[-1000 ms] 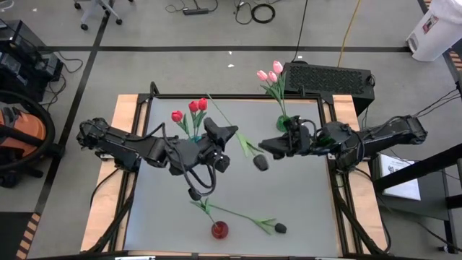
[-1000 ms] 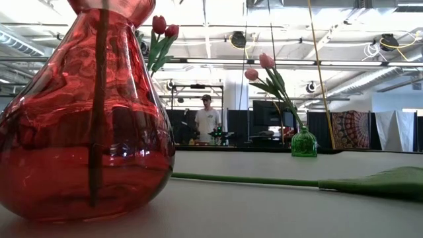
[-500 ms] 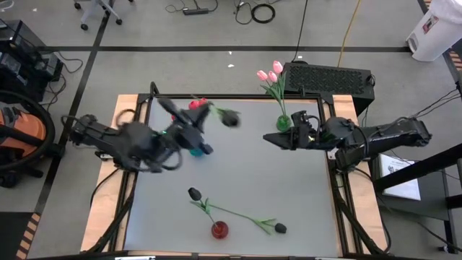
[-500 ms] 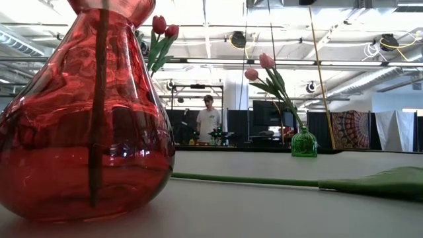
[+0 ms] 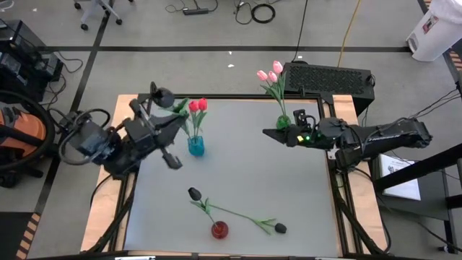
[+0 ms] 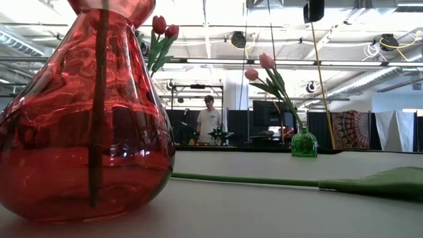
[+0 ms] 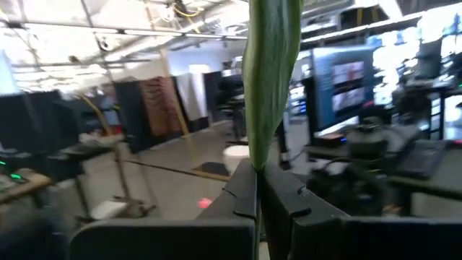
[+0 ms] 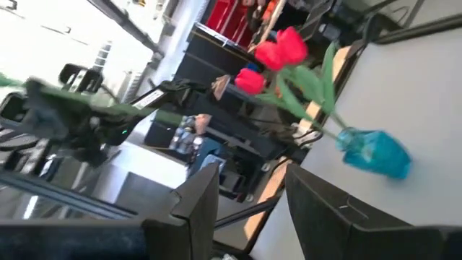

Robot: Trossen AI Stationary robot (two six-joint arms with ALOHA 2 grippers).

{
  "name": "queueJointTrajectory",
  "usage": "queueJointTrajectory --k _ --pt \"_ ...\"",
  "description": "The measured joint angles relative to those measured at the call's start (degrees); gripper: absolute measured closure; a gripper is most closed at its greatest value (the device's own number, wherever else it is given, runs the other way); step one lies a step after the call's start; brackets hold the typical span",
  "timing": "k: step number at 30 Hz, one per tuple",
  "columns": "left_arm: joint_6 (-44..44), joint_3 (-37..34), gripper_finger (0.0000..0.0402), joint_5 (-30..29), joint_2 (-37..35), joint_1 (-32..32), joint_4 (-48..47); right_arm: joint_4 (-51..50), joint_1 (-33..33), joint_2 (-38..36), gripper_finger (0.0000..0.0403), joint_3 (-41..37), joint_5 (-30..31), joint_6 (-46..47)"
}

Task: Sort flowers into vase by color
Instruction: Put the top black flower into the red vase

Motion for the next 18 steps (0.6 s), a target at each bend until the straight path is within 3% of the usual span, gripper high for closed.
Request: queueJointTrajectory --k 4,13,18 --pt "-6.21 0.0 0.0394 1.62 0.32 -2.76 -2.13 0.04 -1.05 0.32 0.025 0.0 0.12 -1.01" --pt "-24.73 -0.74 0.0391 13.35 2.83 -4.45 -10.46 -0.58 -2.18 0.55 0.025 0.0 -0.27 -2.06" --pt "-28.95 -0.74 0.039 14.32 5.95 -4.48 -11.04 -1.02 -2.16 0.55 0.025 0.0 -0.49 -2.3"
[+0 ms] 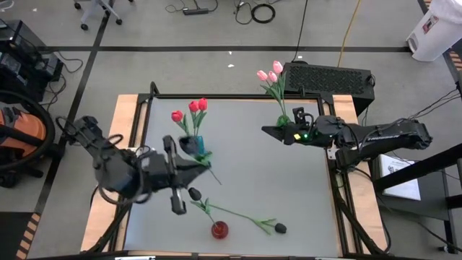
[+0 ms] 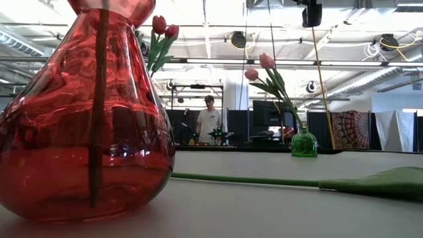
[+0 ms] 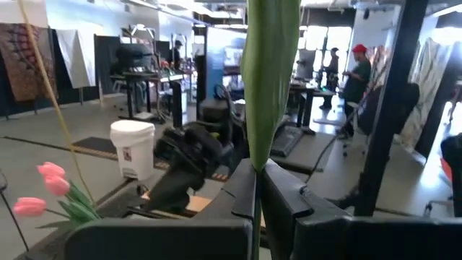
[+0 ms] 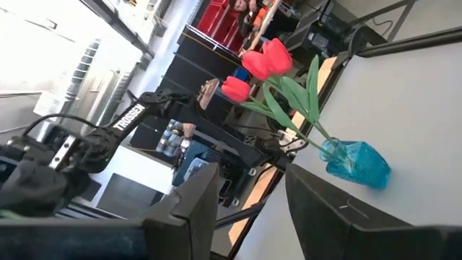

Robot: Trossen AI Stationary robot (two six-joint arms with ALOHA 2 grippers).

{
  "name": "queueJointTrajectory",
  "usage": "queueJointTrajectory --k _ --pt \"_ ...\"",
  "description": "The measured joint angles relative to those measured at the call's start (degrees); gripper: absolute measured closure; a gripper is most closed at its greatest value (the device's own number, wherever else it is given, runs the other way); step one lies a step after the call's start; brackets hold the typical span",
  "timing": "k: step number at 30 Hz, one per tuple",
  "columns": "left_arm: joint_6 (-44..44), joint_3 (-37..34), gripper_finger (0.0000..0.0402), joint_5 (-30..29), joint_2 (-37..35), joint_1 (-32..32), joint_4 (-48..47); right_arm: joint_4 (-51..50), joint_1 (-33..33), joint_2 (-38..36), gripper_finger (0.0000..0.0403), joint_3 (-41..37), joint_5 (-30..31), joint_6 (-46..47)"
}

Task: Sort flowers into vase by color
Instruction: Put the top black flower into the red vase

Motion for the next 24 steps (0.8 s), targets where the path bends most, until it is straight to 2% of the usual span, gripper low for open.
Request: queueJointTrajectory --k 3,9,15,19,24 --pt "-0.27 0.0 0.039 1.28 2.16 -0.31 1.24 -1.47 0.0 0.0 0.025 0.0 -0.03 -0.36" --pt "-7.26 0.0 0.0389 0.97 6.2 -0.92 1.2 -5.01 0.0 0.0 0.025 0.0 -0.2 -2.3" --pt "-10.45 0.02 0.0389 -2.49 8.61 -4.34 1.09 -8.95 0.0 0.0 0.025 0.0 -0.35 -3.37" --pt "-10.43 0.02 0.0389 -5.55 9.05 -7.9 0.12 -8.34 0.0 0.0 0.025 0.0 -3.01 -2.92" --pt "-10.43 0.02 0.0389 -8.05 9.05 -12.56 -1.5 -8.3 0.57 0.0 0.025 0.0 -3.26 -1.19"
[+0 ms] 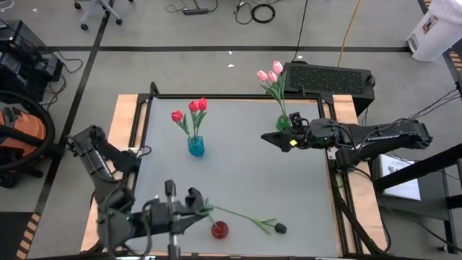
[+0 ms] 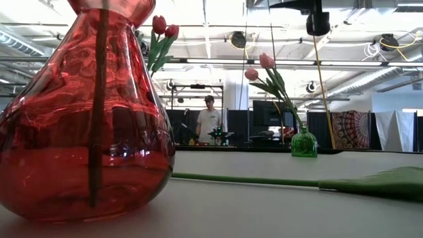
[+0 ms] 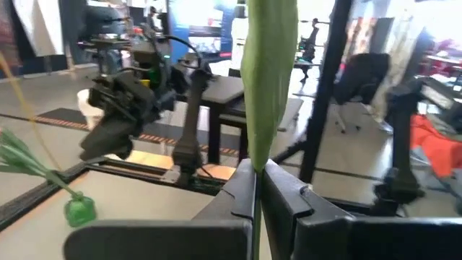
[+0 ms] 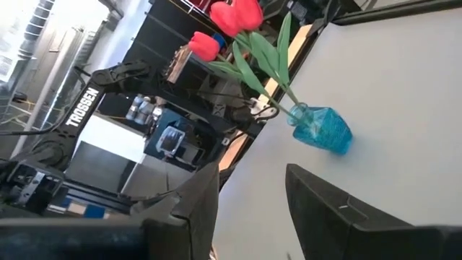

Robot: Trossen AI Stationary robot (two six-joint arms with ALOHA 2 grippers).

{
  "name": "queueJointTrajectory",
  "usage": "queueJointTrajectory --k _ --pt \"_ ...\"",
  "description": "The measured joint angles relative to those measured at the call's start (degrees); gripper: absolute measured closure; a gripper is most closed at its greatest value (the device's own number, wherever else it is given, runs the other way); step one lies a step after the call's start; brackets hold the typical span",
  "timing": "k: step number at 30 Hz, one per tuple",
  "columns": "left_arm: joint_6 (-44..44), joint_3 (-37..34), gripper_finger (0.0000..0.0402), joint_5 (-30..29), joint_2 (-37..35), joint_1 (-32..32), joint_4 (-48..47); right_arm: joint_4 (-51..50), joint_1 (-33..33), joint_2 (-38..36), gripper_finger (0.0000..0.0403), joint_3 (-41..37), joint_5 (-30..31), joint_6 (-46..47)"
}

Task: Sort flowers into vase by color
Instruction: Put the top black flower into the red vase

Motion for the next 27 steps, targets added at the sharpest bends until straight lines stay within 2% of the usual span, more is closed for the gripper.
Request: queueJointTrajectory --k 5,11,14,22,27 --pt "-1.93 0.04 0.0389 -0.61 0.0 -4.2 -3.52 0.0 0.0 -0.02 0.025 0.0 0.06 -1.15" --pt "-13.23 0.04 0.0389 -2.27 0.16 -7.85 -17.28 -0.03 0.0 -0.02 0.025 0.0 0.39 -6.24" --pt "-17.1 0.04 0.0389 -2.11 1.11 -8.7 -21.25 -0.04 1.05 -0.02 0.025 0.0 0.17 -10.95" --pt "-18.03 0.04 0.0389 -0.82 4.78 -9.24 -20.45 -0.03 7.31 -0.02 0.025 0.0 -10.49 -23.16" --pt "-18.03 0.04 0.0389 -0.67 6.02 -8.13 -20.68 -0.01 12.53 0.42 0.025 0.0 -11.98 -29.24"
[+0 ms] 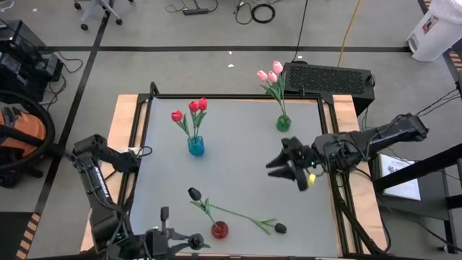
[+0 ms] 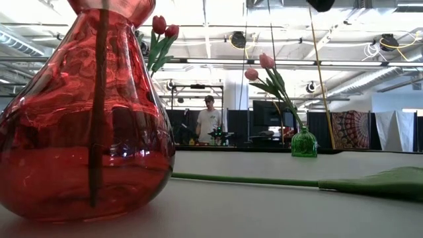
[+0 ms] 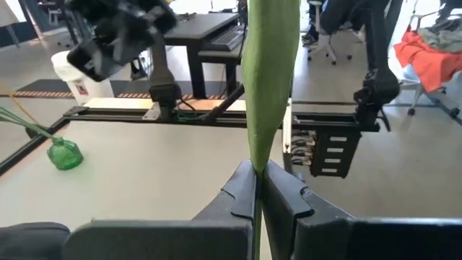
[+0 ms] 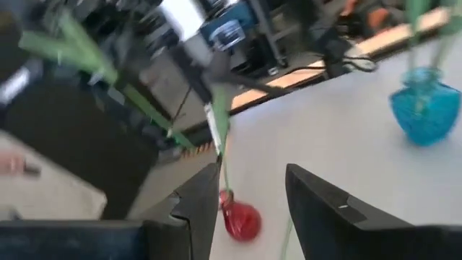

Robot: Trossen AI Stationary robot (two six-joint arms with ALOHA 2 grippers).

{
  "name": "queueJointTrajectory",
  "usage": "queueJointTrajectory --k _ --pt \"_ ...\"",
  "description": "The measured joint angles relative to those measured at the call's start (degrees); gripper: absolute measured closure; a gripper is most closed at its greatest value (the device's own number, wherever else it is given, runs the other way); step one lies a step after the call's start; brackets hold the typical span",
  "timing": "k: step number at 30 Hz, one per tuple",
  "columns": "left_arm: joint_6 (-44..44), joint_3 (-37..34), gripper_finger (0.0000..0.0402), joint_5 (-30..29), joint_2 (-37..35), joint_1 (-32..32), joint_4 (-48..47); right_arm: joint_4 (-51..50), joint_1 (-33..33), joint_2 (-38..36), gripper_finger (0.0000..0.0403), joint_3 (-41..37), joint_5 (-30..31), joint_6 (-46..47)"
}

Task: Sort flowers into vase by color
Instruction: Put the top black flower into the red vase

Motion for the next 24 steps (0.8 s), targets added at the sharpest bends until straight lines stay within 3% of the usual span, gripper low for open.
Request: queueJointTrajectory --k 4,8,24 --pt "0.04 0.0 0.0389 0.06 -0.06 1.5 -0.54 -0.47 3.85 2.02 0.025 0.0 0.01 -9.89" --pt "0.06 0.0 0.0389 0.51 -0.06 2.62 -1.25 -0.34 6.07 5.24 0.025 0.01 0.15 -14.09" --pt "0.12 0.0 0.0389 2.55 -0.06 6.15 -1.23 0.12 10.97 14.53 0.025 0.0 0.17 -14.45"
